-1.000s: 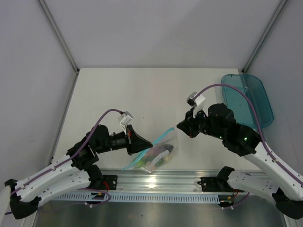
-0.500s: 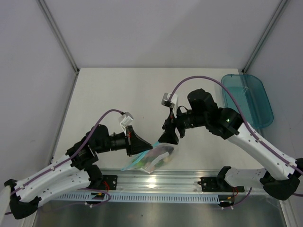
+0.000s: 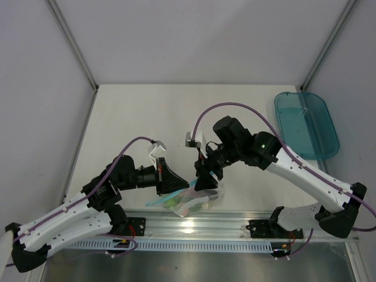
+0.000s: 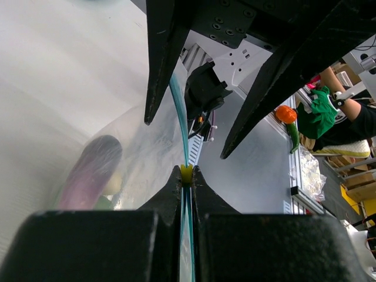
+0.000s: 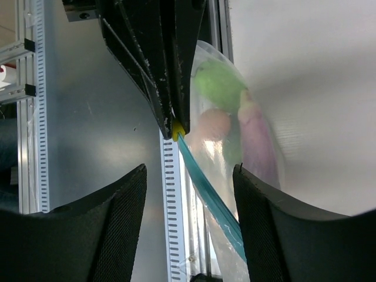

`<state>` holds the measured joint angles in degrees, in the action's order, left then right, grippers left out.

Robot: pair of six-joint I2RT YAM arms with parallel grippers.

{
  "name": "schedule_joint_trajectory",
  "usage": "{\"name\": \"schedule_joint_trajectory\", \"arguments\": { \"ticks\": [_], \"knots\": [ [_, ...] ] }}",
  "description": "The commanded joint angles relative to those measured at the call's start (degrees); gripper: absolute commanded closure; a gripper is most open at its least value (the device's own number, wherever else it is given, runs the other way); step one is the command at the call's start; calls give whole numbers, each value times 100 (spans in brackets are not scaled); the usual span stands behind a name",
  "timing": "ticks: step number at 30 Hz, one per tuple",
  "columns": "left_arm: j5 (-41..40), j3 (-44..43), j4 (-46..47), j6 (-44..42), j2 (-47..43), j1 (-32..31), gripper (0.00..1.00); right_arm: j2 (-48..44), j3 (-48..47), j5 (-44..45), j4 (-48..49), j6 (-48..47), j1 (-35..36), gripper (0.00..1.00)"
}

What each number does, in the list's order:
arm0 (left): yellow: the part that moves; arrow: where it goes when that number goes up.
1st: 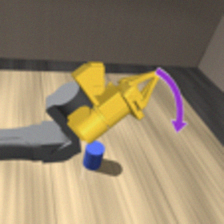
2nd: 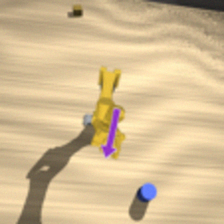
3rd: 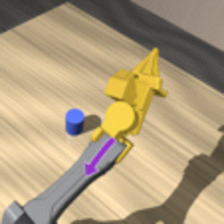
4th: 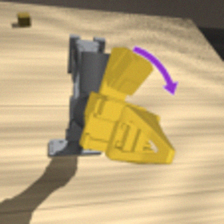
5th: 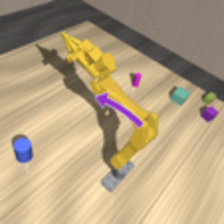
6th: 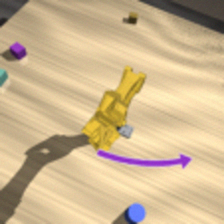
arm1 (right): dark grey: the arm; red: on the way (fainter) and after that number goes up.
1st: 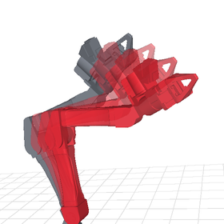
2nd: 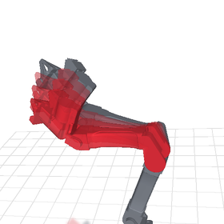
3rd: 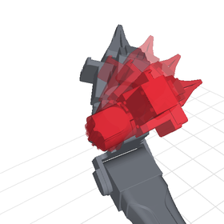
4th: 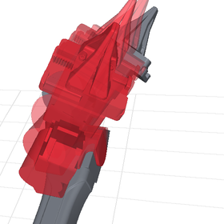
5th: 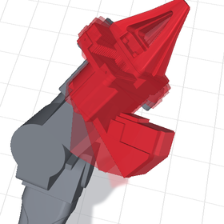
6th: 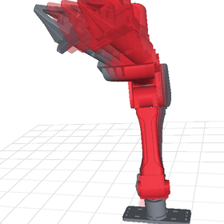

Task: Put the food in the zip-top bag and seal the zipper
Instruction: Zip the zipper food storage bag at the center of the board.

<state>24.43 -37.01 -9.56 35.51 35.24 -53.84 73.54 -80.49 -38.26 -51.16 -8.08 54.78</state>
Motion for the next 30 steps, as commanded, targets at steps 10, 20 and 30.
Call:
{"name": "schedule_joint_trajectory", "arguments": {
  "ticks": [10, 20, 30],
  "knots": [
    [282, -210, 279, -88, 18, -12, 99, 248, -669, 653, -70, -177, 103, 37],
    [352, -289, 192, -175, 44, -12, 99, 741, -916, -137, -738, -546, 313, 48],
    [405, -341, 69, -263, -9, -12, 99, 724, -618, -164, -659, -502, 340, 64]
  ]
}}
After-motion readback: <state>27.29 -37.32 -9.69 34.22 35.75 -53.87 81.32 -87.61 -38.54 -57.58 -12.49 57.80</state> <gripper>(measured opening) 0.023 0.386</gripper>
